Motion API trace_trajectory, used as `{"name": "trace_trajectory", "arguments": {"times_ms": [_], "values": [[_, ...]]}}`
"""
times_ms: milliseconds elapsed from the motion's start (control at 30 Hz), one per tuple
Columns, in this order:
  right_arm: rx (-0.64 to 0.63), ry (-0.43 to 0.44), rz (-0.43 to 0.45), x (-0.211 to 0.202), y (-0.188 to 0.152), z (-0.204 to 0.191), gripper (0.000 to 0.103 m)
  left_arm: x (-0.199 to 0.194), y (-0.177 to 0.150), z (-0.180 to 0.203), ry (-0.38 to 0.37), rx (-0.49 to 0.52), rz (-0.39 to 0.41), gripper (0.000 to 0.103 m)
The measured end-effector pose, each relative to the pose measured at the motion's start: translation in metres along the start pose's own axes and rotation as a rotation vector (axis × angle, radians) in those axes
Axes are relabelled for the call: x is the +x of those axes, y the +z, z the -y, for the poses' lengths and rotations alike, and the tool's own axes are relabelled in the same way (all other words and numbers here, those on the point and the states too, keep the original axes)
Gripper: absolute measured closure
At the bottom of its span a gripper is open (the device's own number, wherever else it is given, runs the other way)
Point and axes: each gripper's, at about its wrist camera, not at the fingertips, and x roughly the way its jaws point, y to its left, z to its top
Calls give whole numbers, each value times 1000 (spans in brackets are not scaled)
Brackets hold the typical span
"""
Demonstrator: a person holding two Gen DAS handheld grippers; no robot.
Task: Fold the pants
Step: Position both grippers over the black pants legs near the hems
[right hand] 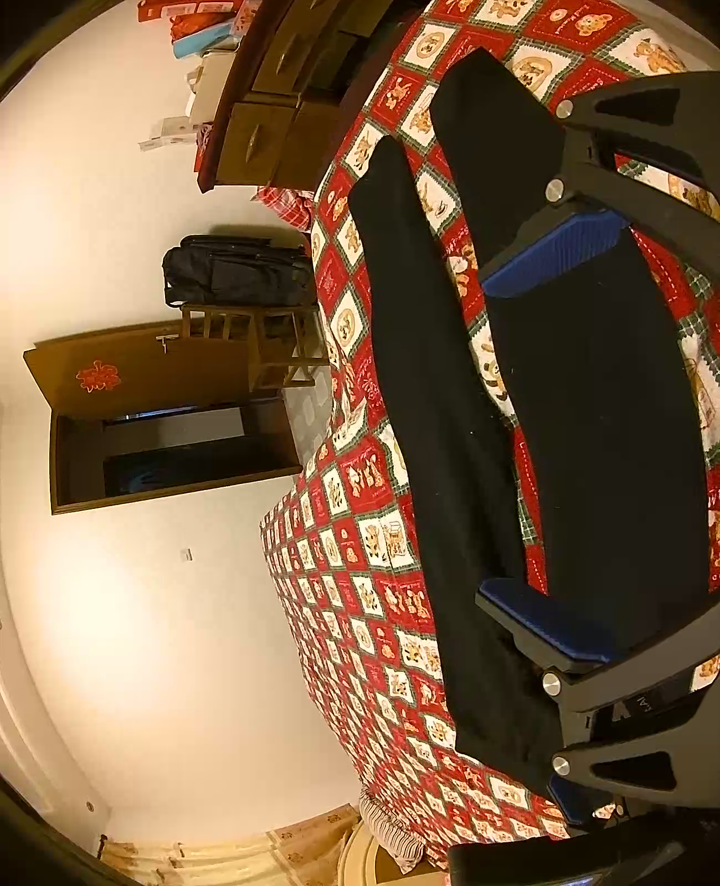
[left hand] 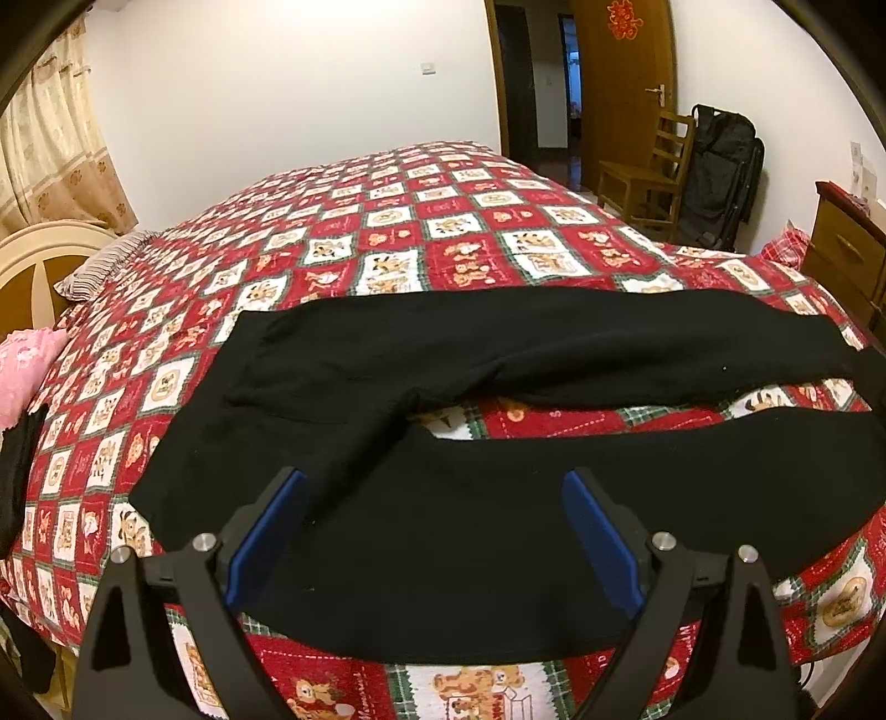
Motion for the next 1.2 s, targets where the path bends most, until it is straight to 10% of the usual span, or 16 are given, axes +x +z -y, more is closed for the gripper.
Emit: {"name": "trace_trajectory", "arguments": {"times_ms": [1200], "values": [[13,11,-31,7,-5,0,1,2,-2,0,0,2,-4,8]]}}
